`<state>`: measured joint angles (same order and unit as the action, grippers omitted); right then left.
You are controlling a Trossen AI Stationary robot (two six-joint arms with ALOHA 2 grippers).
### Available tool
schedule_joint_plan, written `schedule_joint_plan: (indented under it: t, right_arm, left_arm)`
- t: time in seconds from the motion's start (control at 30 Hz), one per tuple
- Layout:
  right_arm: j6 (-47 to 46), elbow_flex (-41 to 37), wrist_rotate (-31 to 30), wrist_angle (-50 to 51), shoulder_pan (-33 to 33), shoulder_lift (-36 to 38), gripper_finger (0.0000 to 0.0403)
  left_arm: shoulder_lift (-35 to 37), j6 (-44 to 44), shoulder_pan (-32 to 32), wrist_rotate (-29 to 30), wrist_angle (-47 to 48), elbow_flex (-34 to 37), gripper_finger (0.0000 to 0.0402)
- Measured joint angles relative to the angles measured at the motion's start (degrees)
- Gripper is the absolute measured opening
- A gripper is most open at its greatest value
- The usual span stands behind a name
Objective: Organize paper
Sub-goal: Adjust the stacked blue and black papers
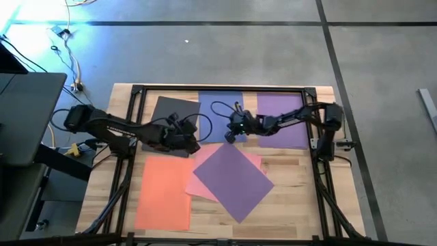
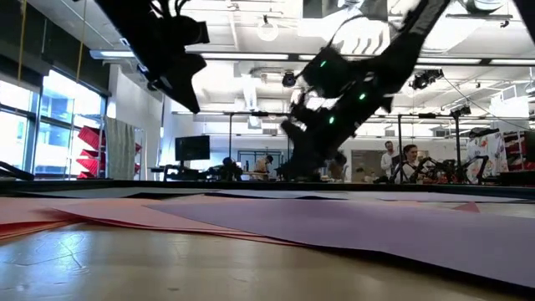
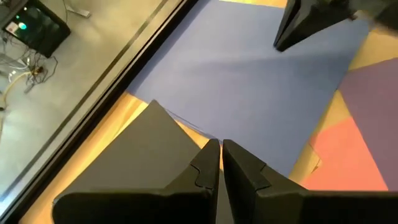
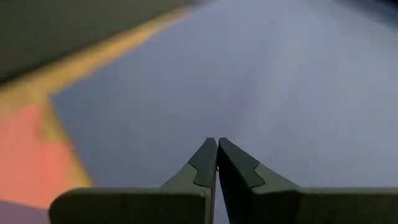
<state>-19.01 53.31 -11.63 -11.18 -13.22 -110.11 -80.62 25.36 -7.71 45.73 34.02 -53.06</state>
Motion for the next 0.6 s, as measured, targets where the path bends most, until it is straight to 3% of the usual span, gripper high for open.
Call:
schedule_joint_plan:
  t: [0.27, 0.6]
  right_arm:
    - [-2.4, 1.2, -1.4, 5.7, 0.9, -1.8, 0.0000]
    - [-4.4, 0.4, -4.4, 8.7, 7.2, -1.7, 0.0000]
  left_arm:
    - [0.0, 2.0, -0.3, 0.3, 5.1, 0.0, 0.0000]
    - [0.0, 3.4, -0.3, 0.3, 6.3, 0.0, 0.0000]
